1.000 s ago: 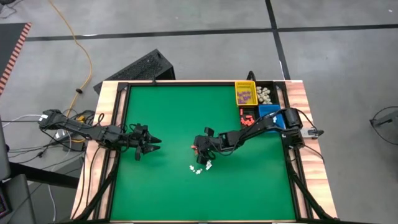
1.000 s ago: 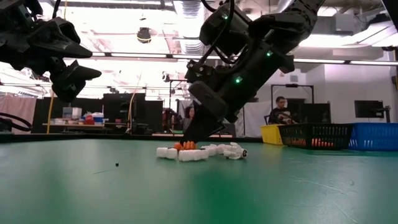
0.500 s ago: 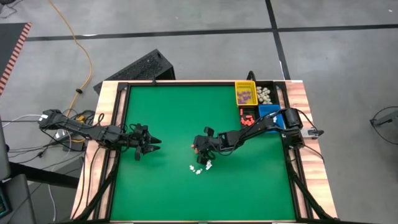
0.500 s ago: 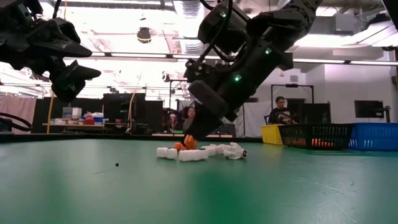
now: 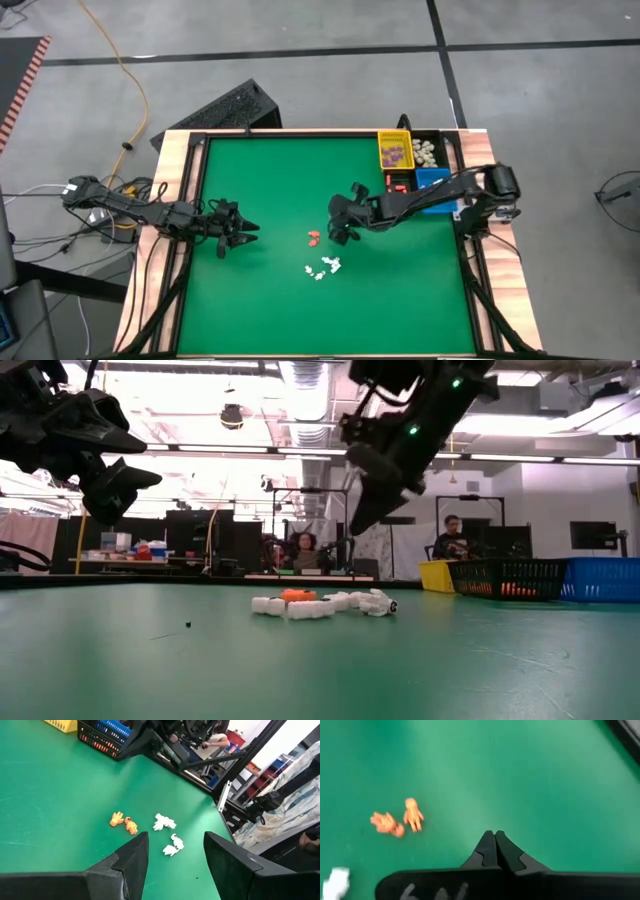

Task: Sort Halloween decoration
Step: Put the orange skeleton toy into the bottom black basket

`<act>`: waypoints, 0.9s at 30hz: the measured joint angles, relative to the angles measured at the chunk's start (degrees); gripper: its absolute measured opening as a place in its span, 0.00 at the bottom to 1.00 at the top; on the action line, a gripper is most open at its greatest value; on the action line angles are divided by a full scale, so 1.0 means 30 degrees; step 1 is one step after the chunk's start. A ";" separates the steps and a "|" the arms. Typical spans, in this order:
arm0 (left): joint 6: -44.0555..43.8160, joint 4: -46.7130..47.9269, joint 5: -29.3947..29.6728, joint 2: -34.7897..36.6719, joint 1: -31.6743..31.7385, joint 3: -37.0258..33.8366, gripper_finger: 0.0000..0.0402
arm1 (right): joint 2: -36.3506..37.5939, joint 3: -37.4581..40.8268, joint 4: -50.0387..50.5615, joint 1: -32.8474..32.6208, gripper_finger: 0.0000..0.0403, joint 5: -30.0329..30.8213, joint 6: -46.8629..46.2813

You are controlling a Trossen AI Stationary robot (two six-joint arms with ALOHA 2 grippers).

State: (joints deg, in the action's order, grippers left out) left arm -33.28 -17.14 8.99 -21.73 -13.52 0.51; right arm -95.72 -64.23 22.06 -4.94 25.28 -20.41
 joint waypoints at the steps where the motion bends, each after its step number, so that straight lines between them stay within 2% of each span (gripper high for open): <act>1: 0.0007 -0.0004 0.0000 0.0004 0.0000 0.0000 0.45 | 0.0130 0.0007 0.0331 0.0098 0.03 -0.0461 -0.0051; 6: 0.0176 -0.0040 0.0023 0.0002 -0.0002 0.0002 0.45 | -0.0220 -0.0006 -0.1924 -0.0207 0.16 -0.3064 0.0194; 15: 0.0134 -0.0084 0.0096 0.0004 -0.0004 0.0003 0.45 | -0.4304 -0.0106 -0.7618 -0.0787 0.35 -0.3463 0.1970; 22: 0.0083 0.0033 0.0102 0.0004 0.0000 0.0007 0.45 | -0.5448 -0.1115 -0.8151 -0.0300 0.42 -0.3426 0.2689; 27: 0.0153 0.0070 0.0117 0.0004 -0.0007 0.0001 0.45 | -0.5510 -0.1003 -0.7327 -0.0142 0.42 -0.3579 0.2457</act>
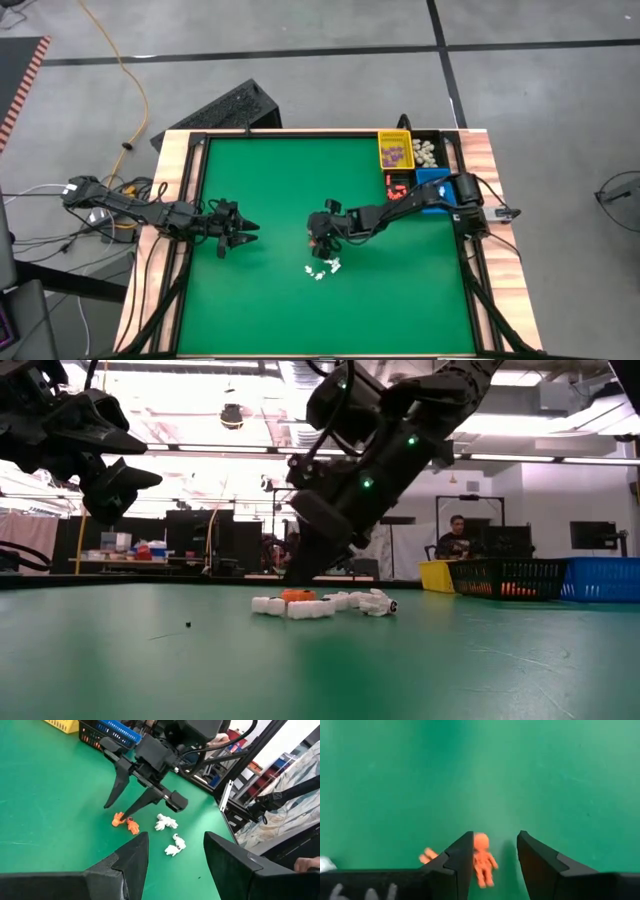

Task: Sort Halloween decoration
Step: Put the orange skeleton toy into the bottom black basket

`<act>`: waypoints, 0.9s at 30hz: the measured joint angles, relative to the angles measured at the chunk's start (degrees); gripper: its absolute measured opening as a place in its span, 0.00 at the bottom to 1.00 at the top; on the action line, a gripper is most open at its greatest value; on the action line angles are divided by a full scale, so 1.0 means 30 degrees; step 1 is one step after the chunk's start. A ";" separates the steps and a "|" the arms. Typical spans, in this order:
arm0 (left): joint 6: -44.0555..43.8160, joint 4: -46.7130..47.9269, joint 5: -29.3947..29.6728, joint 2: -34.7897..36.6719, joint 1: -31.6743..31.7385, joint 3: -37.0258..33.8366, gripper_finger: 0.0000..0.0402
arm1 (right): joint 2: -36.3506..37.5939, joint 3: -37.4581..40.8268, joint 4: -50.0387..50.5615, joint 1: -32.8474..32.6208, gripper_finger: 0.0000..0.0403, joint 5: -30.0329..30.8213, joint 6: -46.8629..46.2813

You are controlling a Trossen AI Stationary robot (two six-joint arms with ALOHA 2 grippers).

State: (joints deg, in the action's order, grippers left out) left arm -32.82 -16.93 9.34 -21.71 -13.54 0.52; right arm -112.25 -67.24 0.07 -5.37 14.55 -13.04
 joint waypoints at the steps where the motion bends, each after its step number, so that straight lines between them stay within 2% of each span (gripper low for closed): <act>1: 0.0007 0.0028 0.0000 0.0000 0.0007 0.0007 0.45 | 0.0000 0.0013 0.0142 0.0000 0.41 -0.0084 -0.0007; 11: -0.0022 0.0021 -0.0015 0.0000 0.0006 0.0006 0.45 | -0.0743 -0.0046 0.0116 0.0007 0.38 -0.0313 -0.0385; 20: -0.0080 0.0014 -0.0095 0.0000 0.0007 0.0004 0.45 | -0.0591 -0.0038 0.0817 0.0102 0.05 -0.0402 -0.1281; 27: -0.0284 -0.0026 -0.0095 0.0000 0.0005 -0.0001 0.45 | -0.0011 -0.0078 0.1295 0.0007 0.02 0.0226 -0.1467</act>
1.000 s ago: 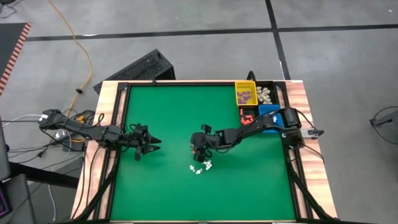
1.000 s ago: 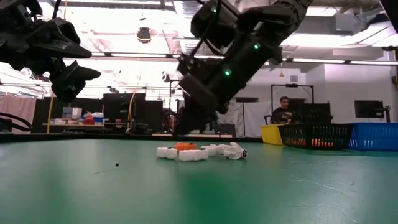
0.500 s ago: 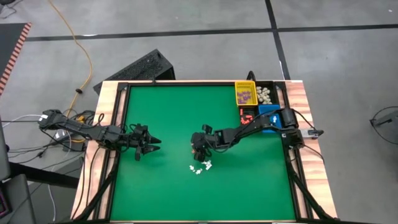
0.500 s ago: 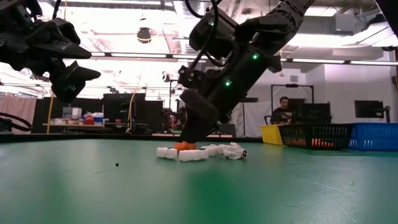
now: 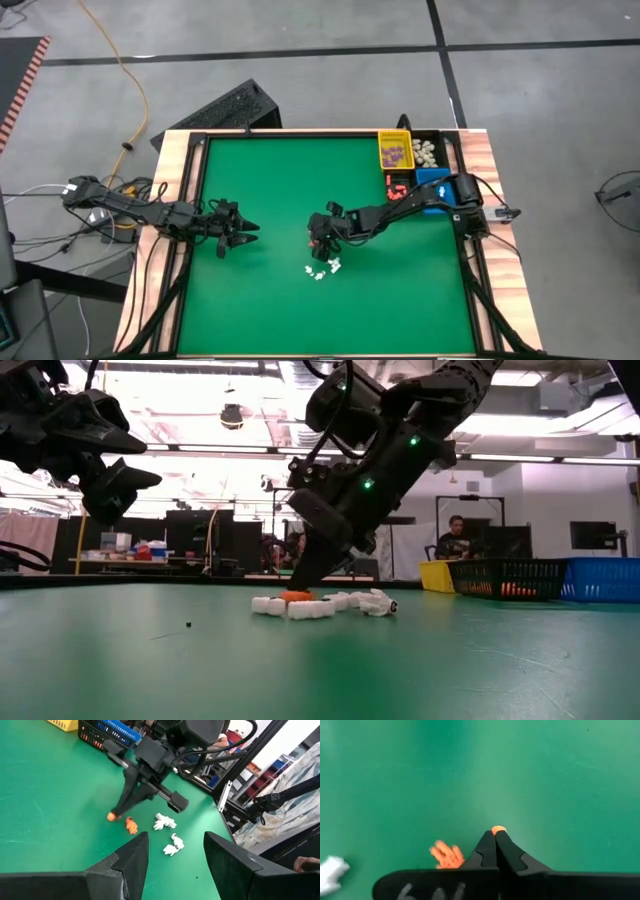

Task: Sort Halloween decoration
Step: Put the orange skeleton toy into the bottom black basket

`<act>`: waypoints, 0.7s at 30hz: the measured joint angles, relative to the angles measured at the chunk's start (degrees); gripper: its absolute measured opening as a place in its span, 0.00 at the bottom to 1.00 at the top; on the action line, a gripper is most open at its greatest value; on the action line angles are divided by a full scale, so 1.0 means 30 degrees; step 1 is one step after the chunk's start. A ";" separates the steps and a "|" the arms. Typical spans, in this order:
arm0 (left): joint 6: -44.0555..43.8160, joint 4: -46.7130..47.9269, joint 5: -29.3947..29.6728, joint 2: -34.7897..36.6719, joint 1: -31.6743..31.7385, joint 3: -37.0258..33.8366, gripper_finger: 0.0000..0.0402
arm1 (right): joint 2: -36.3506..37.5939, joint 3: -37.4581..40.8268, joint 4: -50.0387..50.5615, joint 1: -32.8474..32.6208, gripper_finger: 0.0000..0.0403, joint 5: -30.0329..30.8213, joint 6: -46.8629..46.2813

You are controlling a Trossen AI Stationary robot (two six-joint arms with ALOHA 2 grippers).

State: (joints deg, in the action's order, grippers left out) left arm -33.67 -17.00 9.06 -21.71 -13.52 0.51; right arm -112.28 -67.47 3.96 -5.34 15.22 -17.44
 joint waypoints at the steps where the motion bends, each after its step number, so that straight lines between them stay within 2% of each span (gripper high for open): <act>1: 0.0000 -0.0039 0.0007 0.0003 -0.0003 0.0005 0.45 | 0.0296 0.0046 0.0346 0.0012 0.02 0.0270 -0.0150; 7: 0.0000 -0.0159 0.0066 0.0002 -0.0003 0.0000 0.45 | 0.2832 0.0047 0.2805 0.0656 0.01 0.2182 -0.1577; 13: -0.0005 -0.0164 0.0000 0.0000 0.0001 0.0004 0.45 | 0.5189 0.0054 0.7766 0.1099 0.01 0.4471 -0.3254; 16: 0.0004 -0.0164 0.0042 0.0000 -0.0005 0.0002 0.45 | 0.5916 0.0386 0.7631 0.1268 0.04 0.3457 -0.2244; 21: 0.0175 -0.0164 0.0240 0.0000 -0.0002 0.0007 0.45 | 0.5196 0.0834 0.4431 0.0625 0.18 0.0656 0.1171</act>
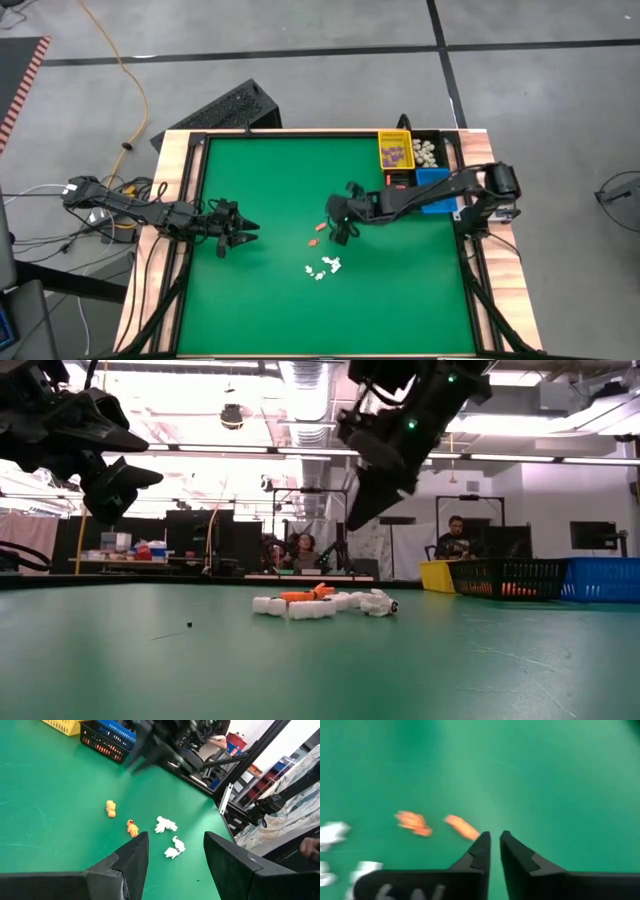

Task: Sort Halloween decoration
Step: Put the orange skeleton toy into the bottom black basket

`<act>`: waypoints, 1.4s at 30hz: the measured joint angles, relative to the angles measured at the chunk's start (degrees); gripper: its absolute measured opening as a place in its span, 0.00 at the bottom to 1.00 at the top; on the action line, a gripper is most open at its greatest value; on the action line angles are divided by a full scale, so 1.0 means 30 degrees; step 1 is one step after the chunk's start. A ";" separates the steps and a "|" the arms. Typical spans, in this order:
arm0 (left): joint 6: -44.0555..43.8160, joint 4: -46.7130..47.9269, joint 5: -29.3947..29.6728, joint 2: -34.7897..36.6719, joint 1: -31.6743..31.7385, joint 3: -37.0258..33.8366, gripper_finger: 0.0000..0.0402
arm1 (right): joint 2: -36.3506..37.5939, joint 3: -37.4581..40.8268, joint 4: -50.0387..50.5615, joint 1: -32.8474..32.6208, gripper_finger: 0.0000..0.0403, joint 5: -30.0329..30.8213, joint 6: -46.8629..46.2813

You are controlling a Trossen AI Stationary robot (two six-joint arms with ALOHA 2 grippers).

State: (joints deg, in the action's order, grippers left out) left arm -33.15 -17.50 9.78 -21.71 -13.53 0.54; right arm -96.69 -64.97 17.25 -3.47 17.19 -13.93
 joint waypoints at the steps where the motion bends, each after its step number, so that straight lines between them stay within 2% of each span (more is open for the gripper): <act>1: 0.0003 0.0000 0.0015 0.0000 0.0004 -0.0004 0.45 | -0.0432 0.0000 -0.0764 -0.0194 0.21 -0.0296 0.0582; 6: -0.0084 0.0007 -0.0122 0.0000 -0.0003 -0.0001 0.45 | -0.2943 0.0000 -0.3388 -0.0793 0.36 -0.0765 0.3553; 12: -0.0076 0.0022 -0.0175 0.0000 -0.0003 0.0000 0.45 | -0.4530 -0.0109 -0.3837 -0.0266 0.46 -0.0586 0.3552; 27: 0.0310 0.0178 -0.0109 0.0000 0.0000 -0.0007 0.45 | -0.4124 -0.0061 -0.4333 0.0847 0.39 -0.1739 0.4306; 42: 0.0129 0.0185 -0.0115 0.0000 0.0004 -0.0003 0.45 | -0.4897 -0.0109 -0.4632 0.1484 0.39 -0.3662 0.4043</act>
State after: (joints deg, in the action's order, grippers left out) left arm -32.76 -16.94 9.43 -21.71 -13.52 0.53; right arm -111.38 -65.30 3.35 0.98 6.20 -1.80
